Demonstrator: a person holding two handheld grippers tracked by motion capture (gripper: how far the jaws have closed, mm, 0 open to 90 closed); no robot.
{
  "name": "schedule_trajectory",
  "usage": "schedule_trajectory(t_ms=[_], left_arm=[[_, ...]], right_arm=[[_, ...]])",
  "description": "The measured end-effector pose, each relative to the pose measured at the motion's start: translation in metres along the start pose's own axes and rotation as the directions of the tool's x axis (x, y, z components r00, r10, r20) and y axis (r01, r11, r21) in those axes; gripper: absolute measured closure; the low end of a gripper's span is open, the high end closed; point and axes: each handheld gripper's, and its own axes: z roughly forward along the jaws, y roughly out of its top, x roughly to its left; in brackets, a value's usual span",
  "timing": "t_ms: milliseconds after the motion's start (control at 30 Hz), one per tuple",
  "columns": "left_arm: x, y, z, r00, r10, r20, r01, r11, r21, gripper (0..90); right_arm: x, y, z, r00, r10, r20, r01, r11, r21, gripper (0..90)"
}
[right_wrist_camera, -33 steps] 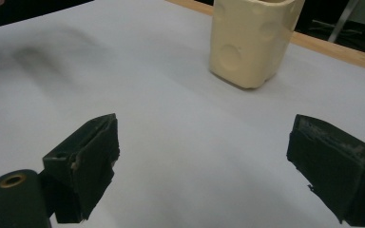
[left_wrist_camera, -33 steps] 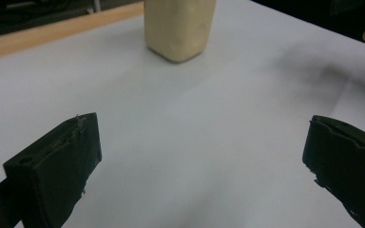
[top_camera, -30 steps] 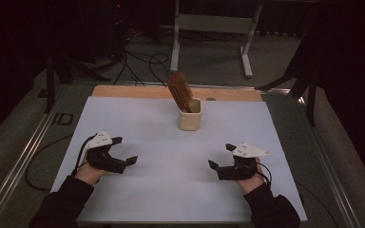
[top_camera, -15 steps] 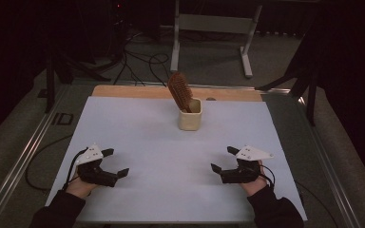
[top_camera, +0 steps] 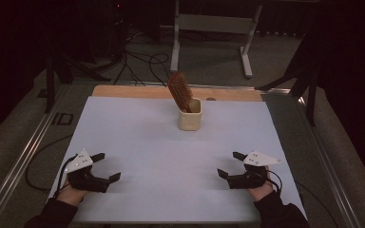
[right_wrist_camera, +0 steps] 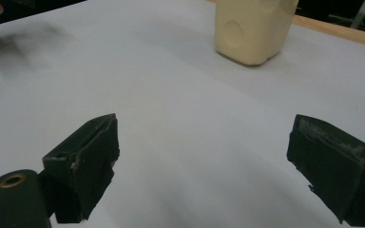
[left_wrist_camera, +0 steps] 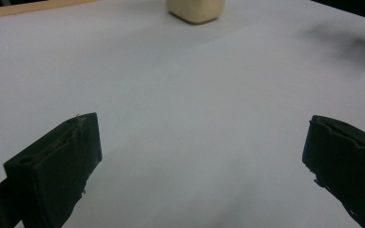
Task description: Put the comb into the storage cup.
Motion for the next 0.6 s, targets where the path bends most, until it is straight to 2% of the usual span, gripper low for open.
schedule_trajectory(t_ms=[200,500,600], left_arm=[[0.001,-0.006,-0.007,0.9997,0.001,-0.024,-0.001,1.0000,0.007,0.1],[-0.001,-0.009,-0.013,0.9991,0.003,-0.042,-0.004,0.9998,-0.020,0.1],[-0.001,-0.011,-0.012,0.9991,-0.003,-0.043,0.002,0.9999,-0.016,0.1]], right_arm=[[-0.002,-0.004,-0.002,0.9997,0.026,0.003,-0.026,1.000,-0.004,9.8],[0.000,-0.006,0.004,1.0000,-0.004,0.009,0.004,1.000,0.016,9.8],[0.000,-0.006,0.005,1.0000,0.002,0.003,-0.002,1.000,0.013,9.8]])
